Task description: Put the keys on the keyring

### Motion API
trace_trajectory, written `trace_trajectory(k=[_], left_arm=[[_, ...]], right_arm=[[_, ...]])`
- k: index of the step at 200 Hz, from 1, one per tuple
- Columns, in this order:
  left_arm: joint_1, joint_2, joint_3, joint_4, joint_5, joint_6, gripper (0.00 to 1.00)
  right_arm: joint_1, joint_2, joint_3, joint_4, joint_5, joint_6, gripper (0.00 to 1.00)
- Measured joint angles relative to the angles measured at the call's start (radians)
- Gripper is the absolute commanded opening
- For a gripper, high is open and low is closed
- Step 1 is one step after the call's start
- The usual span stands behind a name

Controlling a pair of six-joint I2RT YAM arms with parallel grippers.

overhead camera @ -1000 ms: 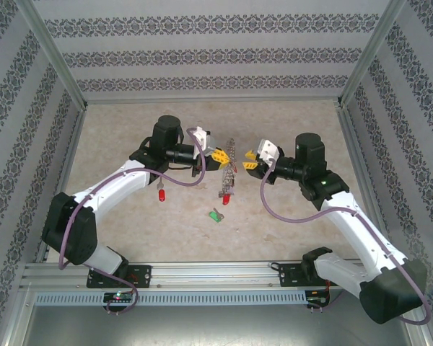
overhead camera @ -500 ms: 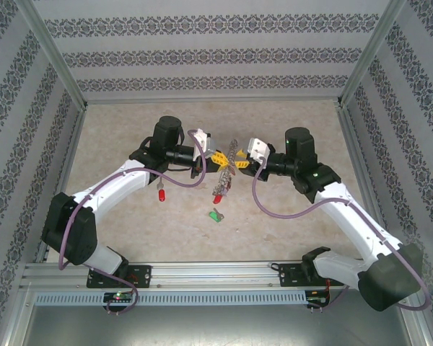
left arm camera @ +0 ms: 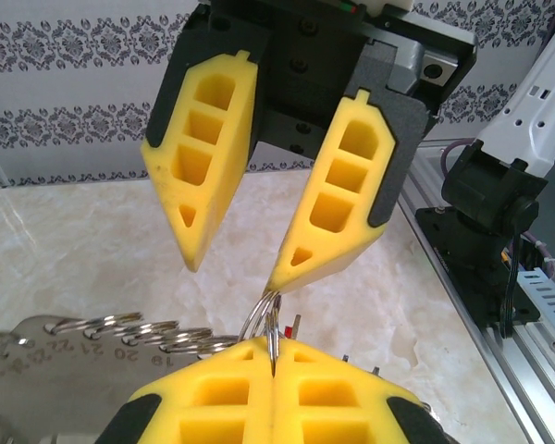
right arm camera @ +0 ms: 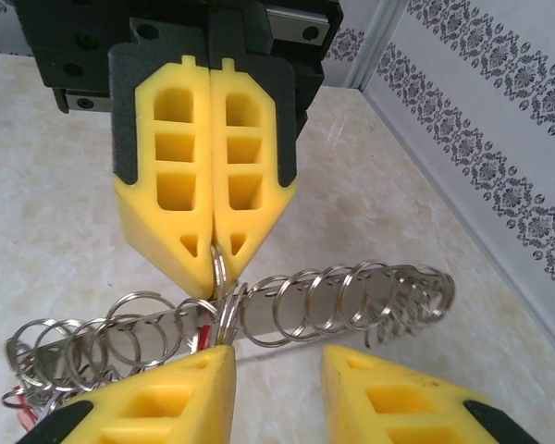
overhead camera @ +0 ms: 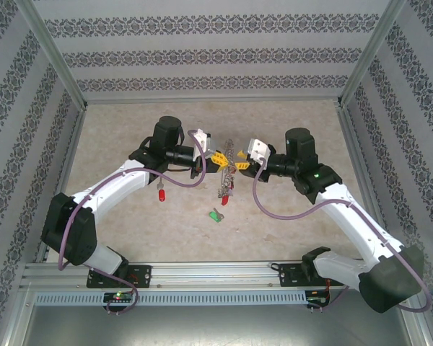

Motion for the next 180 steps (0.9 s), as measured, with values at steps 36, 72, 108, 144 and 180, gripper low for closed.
trace_trajectory(k=[36, 72, 108, 144, 180], left_arm=[[0.0, 0.0, 0.0, -0.001, 0.0, 0.0, 0.0], [0.0, 0.0, 0.0, -0.009, 0.0, 0.003, 0.0], [0.0, 0.0, 0.005, -0.018, 0.0, 0.004, 0.0], [0.0, 0.0, 0.01, -0.018, 0.0, 0.004, 0.0], [0.0, 0.0, 0.011, -0.018, 0.0, 0.004, 0.0]], right_arm=[[0.0, -0.003, 0.0, -0.026, -0.012, 0.0, 0.32], [0.0, 0.003, 0.002, -0.042, -0.029, 0.0, 0.3], [0.0, 0.029, 0.022, -0.045, -0.031, 0.0, 0.23], [0.001, 0.051, 0.035, -0.047, -0.031, -0.003, 0.19], [0.001, 0.053, 0.035, -0.048, -0.031, -0.003, 0.14]])
